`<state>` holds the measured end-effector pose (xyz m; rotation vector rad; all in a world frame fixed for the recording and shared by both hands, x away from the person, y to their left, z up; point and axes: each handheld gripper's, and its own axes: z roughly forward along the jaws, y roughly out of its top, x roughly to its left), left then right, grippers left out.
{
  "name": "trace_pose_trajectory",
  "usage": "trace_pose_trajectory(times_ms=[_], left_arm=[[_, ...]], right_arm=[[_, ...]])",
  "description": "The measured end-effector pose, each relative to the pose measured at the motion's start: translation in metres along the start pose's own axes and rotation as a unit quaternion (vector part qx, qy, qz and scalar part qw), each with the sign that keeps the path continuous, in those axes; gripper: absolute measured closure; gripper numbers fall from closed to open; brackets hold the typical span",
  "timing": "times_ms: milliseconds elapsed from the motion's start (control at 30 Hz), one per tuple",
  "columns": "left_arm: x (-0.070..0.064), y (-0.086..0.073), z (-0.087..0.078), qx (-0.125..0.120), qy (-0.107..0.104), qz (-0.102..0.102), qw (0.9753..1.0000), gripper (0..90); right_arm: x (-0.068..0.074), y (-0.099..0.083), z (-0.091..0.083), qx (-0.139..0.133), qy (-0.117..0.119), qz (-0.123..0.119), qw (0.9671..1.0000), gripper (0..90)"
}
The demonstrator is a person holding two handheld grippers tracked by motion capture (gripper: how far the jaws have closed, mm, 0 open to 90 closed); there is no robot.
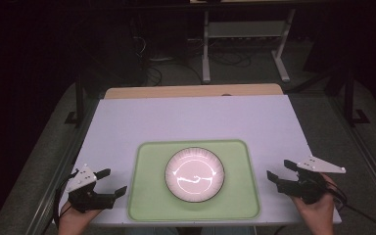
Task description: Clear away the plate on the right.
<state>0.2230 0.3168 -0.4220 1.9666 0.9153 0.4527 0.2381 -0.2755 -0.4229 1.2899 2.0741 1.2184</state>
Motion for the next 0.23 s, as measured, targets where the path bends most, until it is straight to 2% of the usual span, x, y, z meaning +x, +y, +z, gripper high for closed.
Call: trace_pose_trajectory(times_ms=[233], left_arm=[[-0.0001,-0.0001,-0.0004,0.0,0.001,-0.001,1.0,13.1]], right_arm=[[0.0012,-0.0027,0.0035,0.01,-0.001,-0.004,0.9999,23.0]])
